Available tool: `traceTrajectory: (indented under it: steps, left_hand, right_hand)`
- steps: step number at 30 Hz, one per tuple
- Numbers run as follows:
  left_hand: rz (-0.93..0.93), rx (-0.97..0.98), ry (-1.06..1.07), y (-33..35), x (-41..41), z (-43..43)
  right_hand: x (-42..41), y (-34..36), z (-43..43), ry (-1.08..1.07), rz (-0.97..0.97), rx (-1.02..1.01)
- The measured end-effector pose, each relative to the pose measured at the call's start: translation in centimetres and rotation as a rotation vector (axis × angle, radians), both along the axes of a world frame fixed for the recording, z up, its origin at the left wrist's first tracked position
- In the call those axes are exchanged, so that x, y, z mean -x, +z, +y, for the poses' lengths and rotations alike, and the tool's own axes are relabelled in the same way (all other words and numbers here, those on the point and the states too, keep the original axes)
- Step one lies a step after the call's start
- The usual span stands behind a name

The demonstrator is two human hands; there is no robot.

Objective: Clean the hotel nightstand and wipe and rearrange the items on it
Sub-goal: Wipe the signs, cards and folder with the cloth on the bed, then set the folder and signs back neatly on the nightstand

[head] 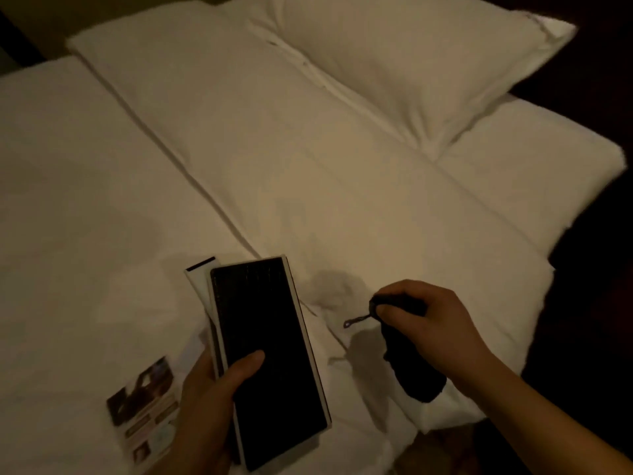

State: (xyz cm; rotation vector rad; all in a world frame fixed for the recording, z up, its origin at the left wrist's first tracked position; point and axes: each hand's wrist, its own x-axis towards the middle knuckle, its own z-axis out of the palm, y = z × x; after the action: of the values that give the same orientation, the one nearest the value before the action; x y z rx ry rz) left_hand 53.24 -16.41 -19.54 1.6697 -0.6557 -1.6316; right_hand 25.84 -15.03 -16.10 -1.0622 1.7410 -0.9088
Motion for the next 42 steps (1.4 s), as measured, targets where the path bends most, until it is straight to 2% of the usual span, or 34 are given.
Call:
traceTrajectory:
  steps: [5,10,14,21,28,30,32,37,42]
  left_hand:
    - [-0.051,0.035,-0.197,1.1,4.1,0.9]
    - [0.043,0.059,-0.331,2.5,9.7,2.1]
    - [0.083,0.069,-0.423,3.6,14.9,3.6]
    - [0.076,0.079,-0.555,4.0,24.7,7.4]
    - [0.054,0.027,-0.691,4.2,34.4,11.8]
    - [0.04,0.032,-0.776,4.1,40.3,14.1]
    - [0.032,0.033,-0.778,4.5,40.7,14.1]
    - [-0.028,0.049,-0.851,4.6,45.4,15.4]
    - [-0.054,0.03,-0.933,2.7,49.9,15.7]
  right_hand:
    - [3.4,1.1,5.2,-0.137,0.003,0.031]
    - [7.6,2.5,10.0,-0.314,-0.073,0.033]
    - [11.5,3.2,13.9,-0.398,0.006,0.062]
    - [19.1,3.0,21.8,-0.536,0.008,0.071]
    - [25.9,2.7,29.3,-0.63,0.08,0.004]
    - [29.5,3.2,34.4,-0.752,0.079,0.012]
    - [29.8,2.5,34.8,-0.726,0.102,-0.021]
    - [32.8,2.2,39.4,-0.817,0.117,-0.076]
    - [36.4,0.8,43.7,-0.919,0.222,-0.148]
